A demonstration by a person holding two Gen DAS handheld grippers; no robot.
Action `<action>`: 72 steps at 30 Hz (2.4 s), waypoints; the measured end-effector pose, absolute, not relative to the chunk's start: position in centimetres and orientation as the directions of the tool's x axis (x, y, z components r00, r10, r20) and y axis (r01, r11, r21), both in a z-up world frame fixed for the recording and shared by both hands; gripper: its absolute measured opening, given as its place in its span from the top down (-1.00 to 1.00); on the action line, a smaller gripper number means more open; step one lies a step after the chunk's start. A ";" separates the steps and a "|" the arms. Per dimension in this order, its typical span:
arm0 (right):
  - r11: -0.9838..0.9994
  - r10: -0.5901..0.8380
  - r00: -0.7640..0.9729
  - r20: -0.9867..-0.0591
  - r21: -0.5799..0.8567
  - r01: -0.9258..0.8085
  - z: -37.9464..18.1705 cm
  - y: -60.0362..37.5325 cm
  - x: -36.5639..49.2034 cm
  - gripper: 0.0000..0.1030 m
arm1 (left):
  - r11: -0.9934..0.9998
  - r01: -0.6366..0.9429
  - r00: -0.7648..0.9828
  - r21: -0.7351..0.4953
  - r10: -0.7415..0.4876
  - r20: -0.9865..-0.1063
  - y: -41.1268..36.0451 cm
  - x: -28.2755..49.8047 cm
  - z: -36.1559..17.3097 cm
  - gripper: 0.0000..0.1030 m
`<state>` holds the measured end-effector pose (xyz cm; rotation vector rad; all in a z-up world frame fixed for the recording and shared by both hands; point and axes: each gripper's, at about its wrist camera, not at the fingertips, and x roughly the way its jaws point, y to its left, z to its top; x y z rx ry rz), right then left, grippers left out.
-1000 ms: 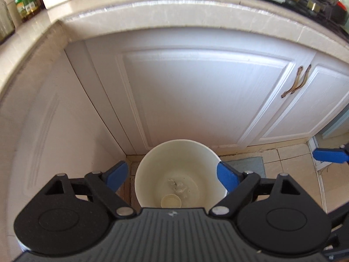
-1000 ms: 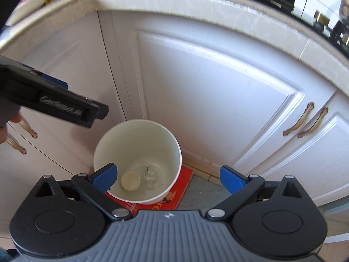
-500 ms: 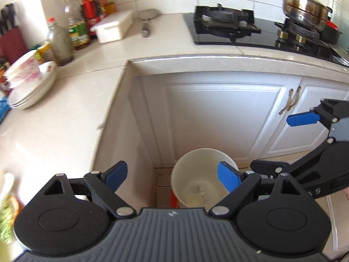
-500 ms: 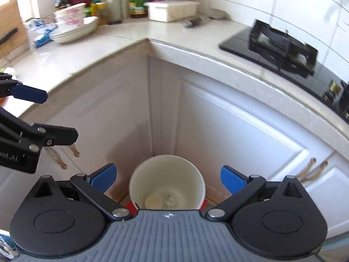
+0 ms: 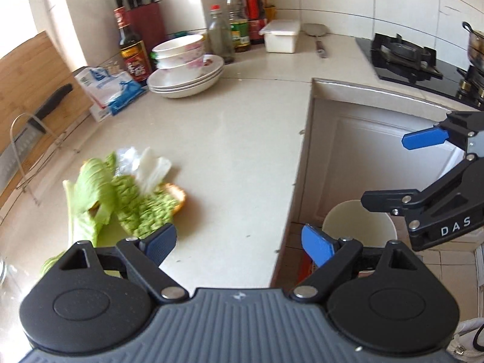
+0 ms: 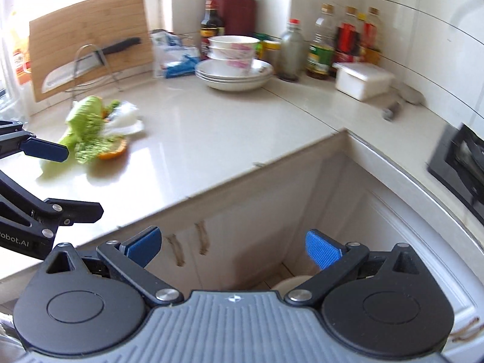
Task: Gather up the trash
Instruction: 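Move both tools back over the cabbage leaves on the counter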
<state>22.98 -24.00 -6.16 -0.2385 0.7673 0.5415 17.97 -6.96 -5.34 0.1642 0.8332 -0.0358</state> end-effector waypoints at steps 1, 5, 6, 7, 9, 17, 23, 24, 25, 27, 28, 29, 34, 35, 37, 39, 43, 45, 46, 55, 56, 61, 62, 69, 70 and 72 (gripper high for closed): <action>0.830 0.387 0.586 -0.712 -0.009 -0.558 -6.1 -23.2 23.0 -1.00 | 0.989 0.071 0.674 0.131 0.049 -0.738 -5.9 17.5 -5.3 -0.75; 0.796 0.424 0.558 -0.713 -0.001 -0.605 -6.1 -20.3 23.1 -1.00 | 0.991 -0.012 0.672 0.132 0.106 -0.733 -2.5 16.5 -5.3 -0.75; 0.789 0.430 0.552 -0.714 0.000 -0.614 -6.1 -19.7 23.2 -1.00 | 0.991 -0.030 0.671 0.133 0.119 -0.732 -1.8 16.3 -5.3 -0.75; 0.782 0.434 0.547 -0.716 -0.002 -0.623 -6.2 -19.1 23.2 -1.00 | 0.990 -0.048 0.670 0.135 0.132 -0.731 -0.8 16.0 -5.3 -0.75; 0.768 0.440 0.537 -0.720 -0.008 -0.640 -6.3 -17.8 23.3 -1.00 | 0.987 -0.074 0.669 0.143 0.156 -0.726 0.6 15.8 -5.2 -0.75; 0.746 0.446 0.524 -0.725 -0.022 -0.666 -6.4 -14.6 23.7 -1.00 | 0.971 -0.158 0.651 0.179 0.239 -0.721 6.0 16.4 -5.4 -0.75; 0.752 0.434 0.521 -0.735 -0.023 -0.659 -6.8 -13.3 24.8 -1.00 | 0.964 -0.202 0.600 0.174 0.262 -0.756 9.0 16.3 -6.8 -0.75; 0.753 0.432 0.520 -0.737 -0.022 -0.657 -6.9 -13.1 25.1 -1.00 | 0.964 -0.209 0.585 0.163 0.257 -0.769 9.5 16.1 -7.2 -0.75; 0.755 0.430 0.516 -0.741 -0.019 -0.656 -7.0 -12.9 25.3 -1.00 | 0.964 -0.216 0.572 0.154 0.253 -0.781 9.9 15.9 -7.6 -0.75; 0.752 0.432 0.511 -0.743 -0.016 -0.659 -7.2 -12.5 25.7 -1.00 | 0.963 -0.230 0.554 0.139 0.247 -0.795 10.5 15.7 -7.9 -0.75; 0.749 0.433 0.508 -0.745 -0.016 -0.663 -7.3 -12.2 25.9 -1.00 | 0.965 -0.227 0.556 0.131 0.239 -0.796 10.7 15.7 -7.7 -0.75; 0.744 0.437 0.504 -0.745 -0.015 -0.668 -7.3 -11.9 26.1 -1.00 | 0.968 -0.219 0.565 0.125 0.230 -0.792 10.7 15.7 -7.4 -0.75; 0.723 0.454 0.494 -0.741 -0.018 -0.691 -7.3 -10.6 26.7 -1.00 | 0.983 -0.129 0.641 0.129 0.182 -0.745 10.9 18.0 -5.0 -0.75; 0.720 0.457 0.492 -0.741 -0.016 -0.693 -7.3 -10.5 26.8 -1.00 | 0.984 -0.114 0.652 0.135 0.176 -0.737 11.0 18.6 -4.8 -0.75; 0.718 0.462 0.490 -0.739 -0.012 -0.696 -7.3 -10.3 27.1 -1.00 | 0.985 -0.090 0.661 0.145 0.168 -0.732 11.4 20.1 -4.5 -0.73; 0.719 0.462 0.492 -0.738 -0.013 -0.695 -7.3 -10.1 27.3 -1.00 | 0.986 -0.065 0.662 0.155 0.158 -0.733 11.9 21.5 -5.0 -0.72; 0.723 0.456 0.482 -0.748 -0.005 -0.691 -7.7 -9.8 27.9 -1.00 | 0.983 -0.054 0.620 0.175 0.171 -0.766 13.3 23.7 -7.4 -0.45; 0.724 0.448 0.477 -0.756 -0.007 -0.690 -8.0 -9.6 28.1 -1.00 | 0.987 -0.058 0.592 0.152 0.157 -0.790 14.1 24.5 -8.7 -0.35; 0.723 0.446 0.474 -0.759 -0.007 -0.691 -8.1 -9.5 28.3 -1.00 | 0.988 -0.066 0.583 0.142 0.154 -0.798 14.5 24.7 -9.2 -0.23; 0.721 0.435 0.456 -0.776 -0.002 -0.692 -8.7 -8.6 29.5 -1.00 | 0.999 0.047 0.562 0.001 -0.025 -0.827 16.6 26.2 -10.1 0.04; 0.721 0.434 0.455 -0.778 -0.003 -0.693 -8.8 -8.5 29.6 -1.00 | 0.998 0.067 0.556 -0.013 -0.048 -0.830 16.9 26.4 -10.1 0.05; 0.718 0.429 0.448 -0.784 -0.005 -0.696 -9.1 -7.8 29.9 -1.00 | 0.989 0.135 0.540 -0.055 -0.120 -0.833 17.6 27.0 -10.4 0.10; 0.716 0.431 0.447 -0.784 -0.004 -0.698 -9.1 -7.8 30.0 -1.00 | 0.988 0.139 0.543 -0.063 -0.129 -0.830 17.7 26.9 -10.4 0.12; 0.704 0.440 0.455 -0.775 -0.017 -0.710 -8.7 -7.3 30.2 -1.00 | 0.989 0.125 0.563 -0.078 -0.136 -0.815 17.8 25.9 -9.6 0.79; 0.703 0.442 0.456 -0.772 -0.016 -0.711 -8.6 -7.3 30.3 -1.00 | 0.990 0.115 0.570 -0.084 -0.135 -0.810 17.9 25.6 -9.4 0.85; 0.702 0.448 0.456 -0.769 -0.013 -0.712 -8.5 -7.2 30.3 -1.00 | 0.992 0.098 0.581 -0.083 -0.125 -0.804 18.0 25.2 -8.8 0.91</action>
